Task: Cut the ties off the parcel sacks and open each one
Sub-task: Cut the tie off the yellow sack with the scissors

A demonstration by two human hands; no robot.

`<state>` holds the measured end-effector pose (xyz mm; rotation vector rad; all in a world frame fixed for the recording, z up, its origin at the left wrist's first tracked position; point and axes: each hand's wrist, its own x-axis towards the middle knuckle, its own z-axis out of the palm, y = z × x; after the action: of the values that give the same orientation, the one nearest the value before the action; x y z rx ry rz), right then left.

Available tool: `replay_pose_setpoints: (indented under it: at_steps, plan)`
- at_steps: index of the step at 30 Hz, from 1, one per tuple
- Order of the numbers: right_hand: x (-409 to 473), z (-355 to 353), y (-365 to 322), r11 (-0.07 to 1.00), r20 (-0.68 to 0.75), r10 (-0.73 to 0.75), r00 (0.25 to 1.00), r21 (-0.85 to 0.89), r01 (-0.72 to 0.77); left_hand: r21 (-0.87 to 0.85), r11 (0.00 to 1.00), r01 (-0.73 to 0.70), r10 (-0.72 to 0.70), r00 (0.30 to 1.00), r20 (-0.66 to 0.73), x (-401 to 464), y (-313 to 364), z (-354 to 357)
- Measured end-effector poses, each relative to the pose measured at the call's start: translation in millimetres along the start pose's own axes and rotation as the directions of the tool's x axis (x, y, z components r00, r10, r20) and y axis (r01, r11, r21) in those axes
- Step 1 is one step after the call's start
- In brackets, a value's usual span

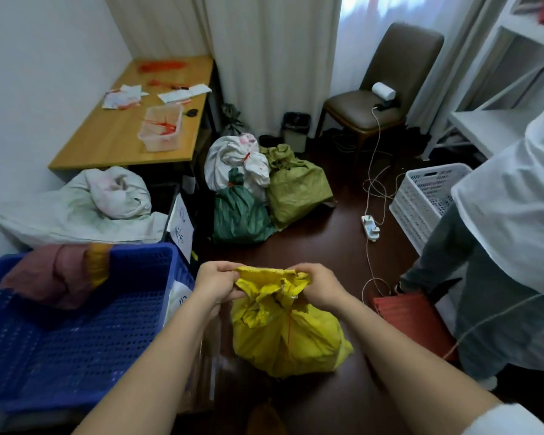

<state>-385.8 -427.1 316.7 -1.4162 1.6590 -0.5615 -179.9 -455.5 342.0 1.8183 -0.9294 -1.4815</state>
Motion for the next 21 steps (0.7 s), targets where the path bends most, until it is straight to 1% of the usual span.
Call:
replay_pose_setpoints:
  at_steps: [2,4,7,9,11,13,15,16,17,18,19,20,21]
  plan:
    - [37,-13,-9,0.999,-0.045,0.036,0.998,0.009,-0.035,-0.021,1.000,-0.010,0.010,0.999,0.031,31,26,7]
    - [74,-26,-18,0.997,-0.122,0.074,0.990,0.009,-0.073,-0.038,0.999,-0.015,0.018,0.997,0.076,66,56,15]
    - [124,-48,-34,0.998,-0.199,0.064,0.978,-0.008,-0.067,-0.071,0.997,-0.004,0.014,0.991,0.132,109,97,25]
    - [153,-66,-42,0.997,-0.234,0.070,0.970,0.024,-0.067,-0.067,0.998,-0.015,0.030,0.974,0.225,131,123,29]
    - [181,-83,-50,0.993,-0.255,0.097,0.962,0.087,-0.078,0.006,0.999,-0.051,0.046,0.936,0.349,156,148,31]
    - [211,-101,-57,0.980,-0.264,0.130,0.956,0.178,-0.084,0.181,0.977,-0.116,0.024,0.895,0.445,184,172,38]
    - [244,-117,-65,0.961,-0.270,0.155,0.950,0.264,-0.082,0.334,0.930,-0.150,-0.039,0.866,0.498,208,193,55]
    - [262,-126,-70,0.954,-0.274,0.162,0.948,0.287,-0.080,0.388,0.902,-0.187,-0.031,0.871,0.491,219,203,65]
    - [278,-134,-74,0.951,-0.278,0.166,0.946,0.299,-0.079,0.425,0.870,-0.251,0.028,0.885,0.465,232,213,77]
    - [295,-144,-77,0.948,-0.280,0.167,0.945,0.308,-0.076,0.448,0.836,-0.316,0.117,0.901,0.417,247,224,88]
    - [311,-154,-79,0.945,-0.279,0.167,0.946,0.320,-0.072,0.450,0.827,-0.337,0.183,0.918,0.353,263,236,98]
    - [328,-165,-78,0.939,-0.276,0.164,0.947,0.338,-0.064,0.415,0.853,-0.317,0.203,0.934,0.295,281,250,108]
    - [345,-178,-76,0.934,-0.272,0.162,0.949,0.353,-0.058,0.360,0.891,-0.276,0.190,0.948,0.255,299,265,118]
